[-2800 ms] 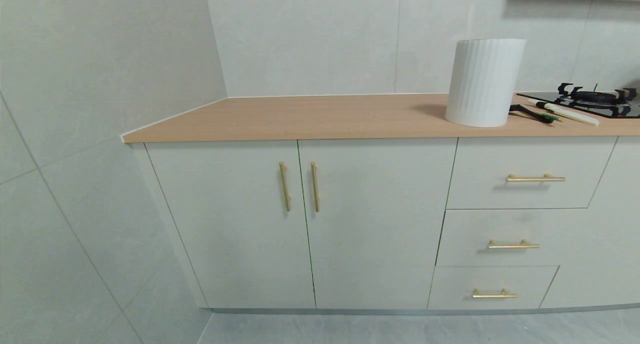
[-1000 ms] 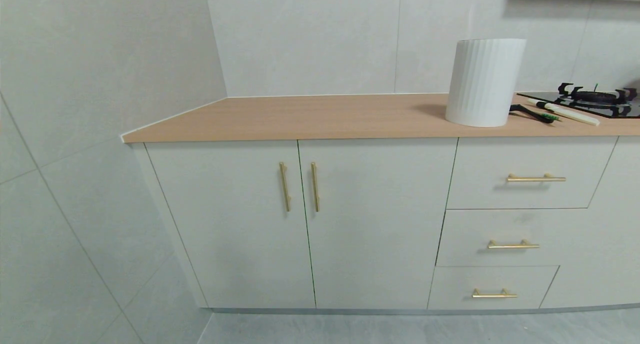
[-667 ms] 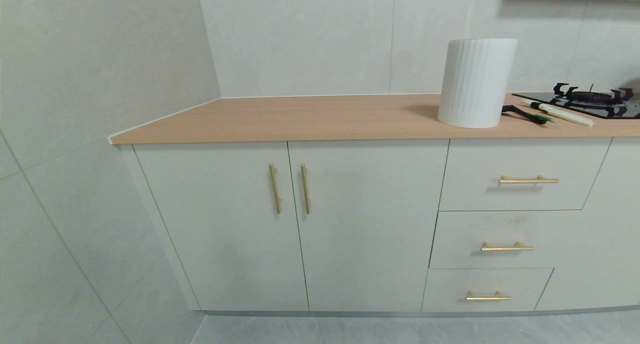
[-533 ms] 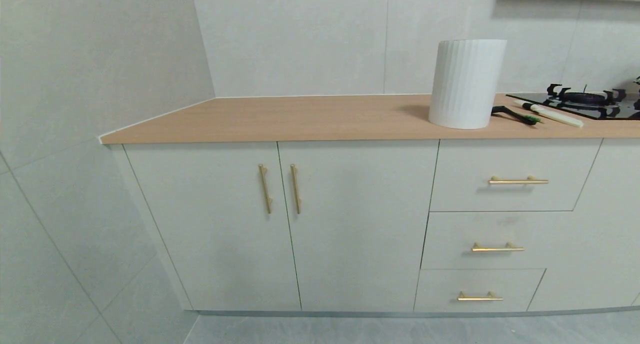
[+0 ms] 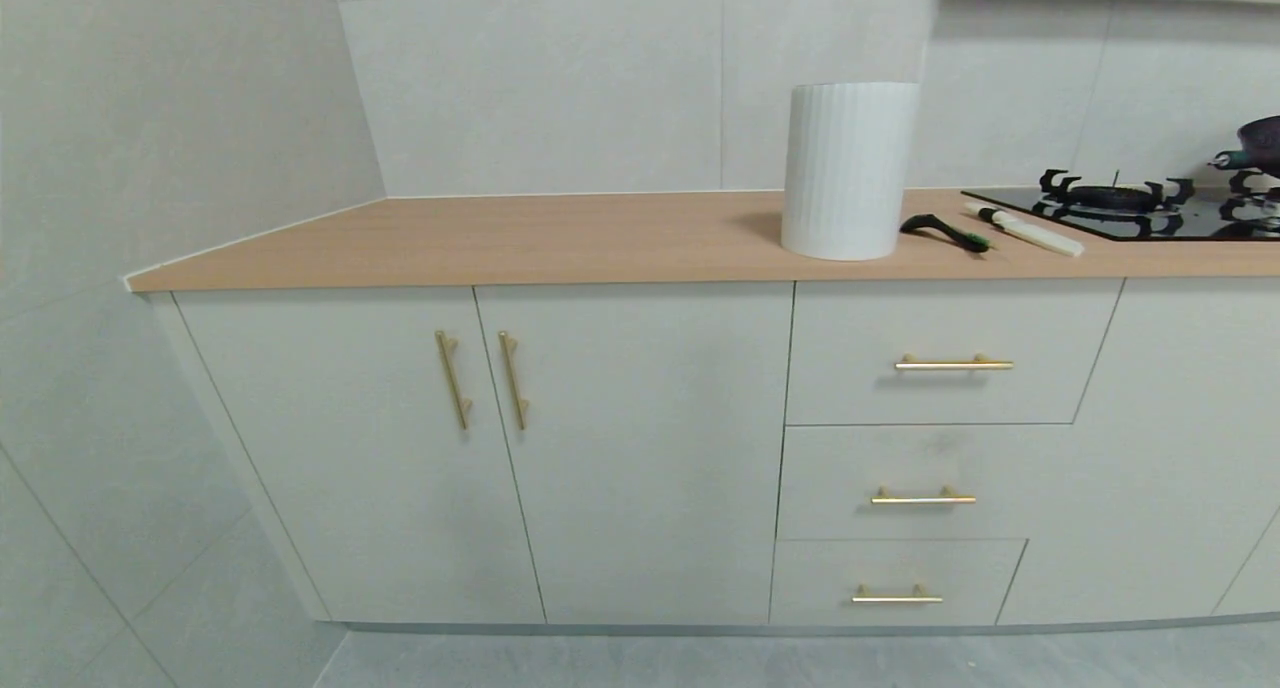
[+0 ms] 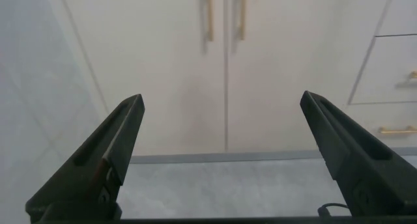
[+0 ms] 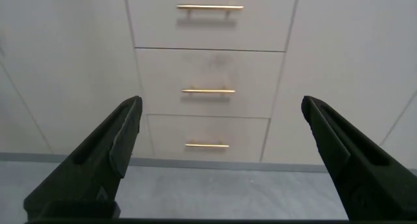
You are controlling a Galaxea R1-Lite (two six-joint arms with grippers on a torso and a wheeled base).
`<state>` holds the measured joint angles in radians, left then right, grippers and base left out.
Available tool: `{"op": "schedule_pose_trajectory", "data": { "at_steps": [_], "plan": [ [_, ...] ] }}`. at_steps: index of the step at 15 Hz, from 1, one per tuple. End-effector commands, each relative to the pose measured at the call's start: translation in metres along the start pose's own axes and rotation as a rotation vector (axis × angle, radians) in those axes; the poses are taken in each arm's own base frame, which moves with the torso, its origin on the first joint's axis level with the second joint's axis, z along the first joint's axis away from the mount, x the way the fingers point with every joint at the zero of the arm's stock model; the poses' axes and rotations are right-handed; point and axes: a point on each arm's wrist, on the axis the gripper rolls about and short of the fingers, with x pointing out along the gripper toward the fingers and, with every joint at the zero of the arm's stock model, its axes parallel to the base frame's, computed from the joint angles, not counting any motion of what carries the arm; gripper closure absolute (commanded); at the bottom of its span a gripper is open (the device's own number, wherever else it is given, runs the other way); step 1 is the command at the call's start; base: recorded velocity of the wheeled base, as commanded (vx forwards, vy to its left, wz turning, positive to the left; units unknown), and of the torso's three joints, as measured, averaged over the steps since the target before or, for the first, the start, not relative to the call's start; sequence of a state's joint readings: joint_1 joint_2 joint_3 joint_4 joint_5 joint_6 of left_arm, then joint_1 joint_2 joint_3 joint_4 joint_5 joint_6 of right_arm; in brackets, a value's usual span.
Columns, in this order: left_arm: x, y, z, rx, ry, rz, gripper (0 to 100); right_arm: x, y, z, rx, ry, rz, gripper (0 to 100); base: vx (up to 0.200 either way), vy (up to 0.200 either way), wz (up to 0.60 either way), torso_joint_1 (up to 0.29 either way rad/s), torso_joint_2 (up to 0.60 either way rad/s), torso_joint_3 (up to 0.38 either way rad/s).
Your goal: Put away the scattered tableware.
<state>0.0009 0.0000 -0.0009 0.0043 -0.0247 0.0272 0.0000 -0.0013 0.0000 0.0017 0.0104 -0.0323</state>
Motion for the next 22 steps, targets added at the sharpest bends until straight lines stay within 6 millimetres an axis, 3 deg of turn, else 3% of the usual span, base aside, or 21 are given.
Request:
{"op": "schedule_pose_trajectory", "data": {
  "at_steps": [1, 4, 8, 11, 20, 21, 22],
  "plan": [
    [0.0, 0.0, 0.0, 0.0, 0.001, 0.001, 0, 0.0, 0.0, 0.0, 0.0, 0.001, 0.0, 0, 0.0, -0.2, 0.0, 0.002, 0.01, 0.002],
    [0.0, 0.0, 0.0, -0.003, -0.002, 0.001, 0, 0.0, 0.0, 0.0, 0.0, 0.001, 0.0, 0, 0.0, -0.2, 0.0, 0.005, 0.0, 0.004],
    [0.0, 0.0, 0.0, -0.006, -0.002, 0.001, 0, 0.0, 0.0, 0.0, 0.0, 0.001, 0.0, 0, 0.0, 0.0, 0.0, 0.0, 0.0, 0.0],
    [0.0, 0.0, 0.0, -0.013, -0.002, 0.001, 0, 0.0, 0.0, 0.0, 0.0, 0.001, 0.0, 0, 0.2, 0.0, 0.0, 0.002, 0.0, 0.004],
    [0.0, 0.0, 0.0, -0.016, -0.002, 0.002, 0, 0.0, 0.0, 0.001, -0.008, -0.008, 0.002, 0, 0.0, 0.0, 0.0, 0.0, 0.0, 0.0],
    [0.0, 0.0, 0.0, -0.016, -0.002, 0.002, 0, -0.001, 0.0, 0.006, -0.005, -0.033, 0.002, 0, 0.0, 0.0, 0.0, 0.0, 0.0, 0.0],
    [0.0, 0.0, 0.0, -0.016, -0.002, 0.002, 0, -0.008, 0.0, 0.03, -0.001, -0.11, 0.031, 0, 0.0, 0.0, 0.0, 0.0, 0.0, 0.0]
  ]
}}
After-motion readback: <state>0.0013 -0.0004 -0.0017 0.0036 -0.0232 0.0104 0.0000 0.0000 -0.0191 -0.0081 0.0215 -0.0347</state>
